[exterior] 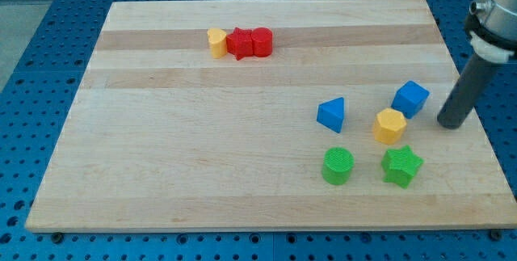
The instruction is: Slide the hexagon upwards
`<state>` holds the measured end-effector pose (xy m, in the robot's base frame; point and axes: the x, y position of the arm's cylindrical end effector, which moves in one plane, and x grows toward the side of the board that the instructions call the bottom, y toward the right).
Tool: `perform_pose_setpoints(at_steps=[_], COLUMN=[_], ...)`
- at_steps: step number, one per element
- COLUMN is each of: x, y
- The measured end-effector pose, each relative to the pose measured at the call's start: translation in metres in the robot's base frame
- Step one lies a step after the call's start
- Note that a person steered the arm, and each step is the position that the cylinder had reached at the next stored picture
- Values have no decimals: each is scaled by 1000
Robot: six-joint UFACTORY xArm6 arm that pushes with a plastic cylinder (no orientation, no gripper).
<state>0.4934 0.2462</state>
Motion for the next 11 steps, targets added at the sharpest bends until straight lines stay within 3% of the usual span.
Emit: perform_pose_setpoints(at_steps=[1,3,11], x=[29,31,-118], y=[-34,-85,-101])
